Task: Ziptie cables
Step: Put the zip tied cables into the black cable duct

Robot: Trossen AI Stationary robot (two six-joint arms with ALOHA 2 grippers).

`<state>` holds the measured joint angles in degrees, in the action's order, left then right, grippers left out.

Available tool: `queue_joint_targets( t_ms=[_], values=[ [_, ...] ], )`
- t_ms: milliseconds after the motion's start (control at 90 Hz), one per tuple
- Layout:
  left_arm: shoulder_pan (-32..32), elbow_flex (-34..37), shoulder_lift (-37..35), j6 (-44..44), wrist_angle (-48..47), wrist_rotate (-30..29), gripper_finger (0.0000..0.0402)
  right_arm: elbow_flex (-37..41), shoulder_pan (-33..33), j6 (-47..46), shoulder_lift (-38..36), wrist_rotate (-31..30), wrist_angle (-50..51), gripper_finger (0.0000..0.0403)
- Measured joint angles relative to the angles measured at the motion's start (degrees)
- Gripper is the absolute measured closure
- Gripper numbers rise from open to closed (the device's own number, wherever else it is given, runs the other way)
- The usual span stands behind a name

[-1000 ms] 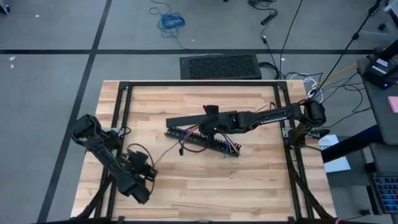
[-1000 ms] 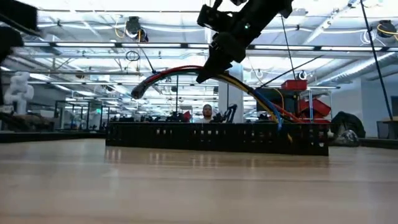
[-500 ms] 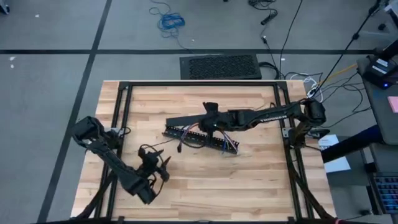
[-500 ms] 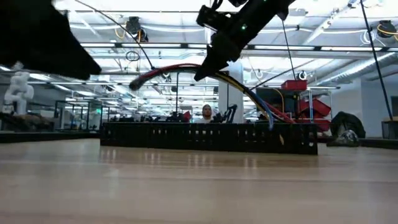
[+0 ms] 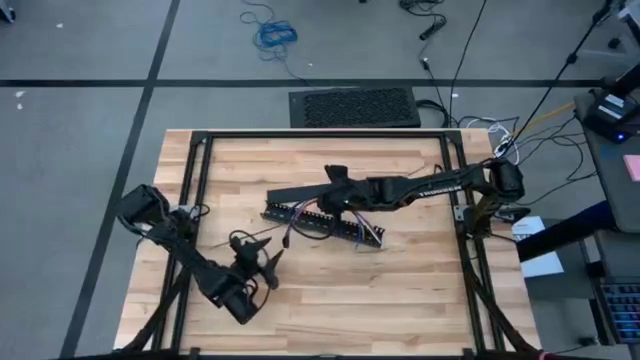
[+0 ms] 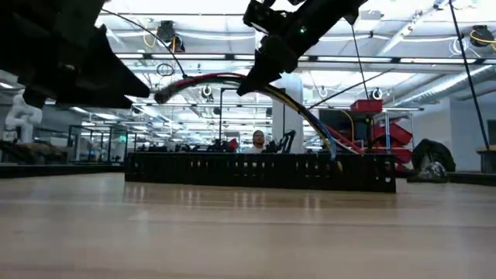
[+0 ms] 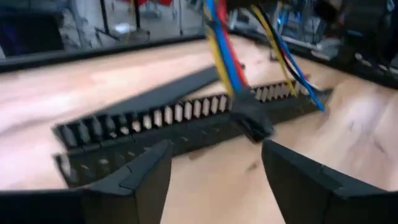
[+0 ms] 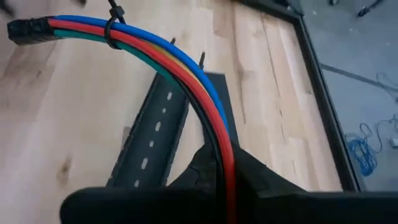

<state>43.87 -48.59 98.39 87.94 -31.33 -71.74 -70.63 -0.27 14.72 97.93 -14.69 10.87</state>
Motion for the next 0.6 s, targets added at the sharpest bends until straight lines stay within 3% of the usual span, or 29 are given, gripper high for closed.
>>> queue_joint_targets(
  t_ms=[178,467,600],
  values=[
    [-4.70,-1.28,-1.38,-13.89,5.44,5.29,0.0147,0.00,0.17,0.98,0.00,0.56,-0.05,0.0396],
    [-8.70,-1.25,-6.07,-20.46,5.52,4.39,0.0157,0.00,1.13,1.43,0.00,1.81,1.48,0.0396],
    [-11.56,-1.25,-7.17,-24.58,5.55,10.35,0.0186,0.00,1.20,1.81,0.00,1.82,1.01,0.0396]
  ],
)
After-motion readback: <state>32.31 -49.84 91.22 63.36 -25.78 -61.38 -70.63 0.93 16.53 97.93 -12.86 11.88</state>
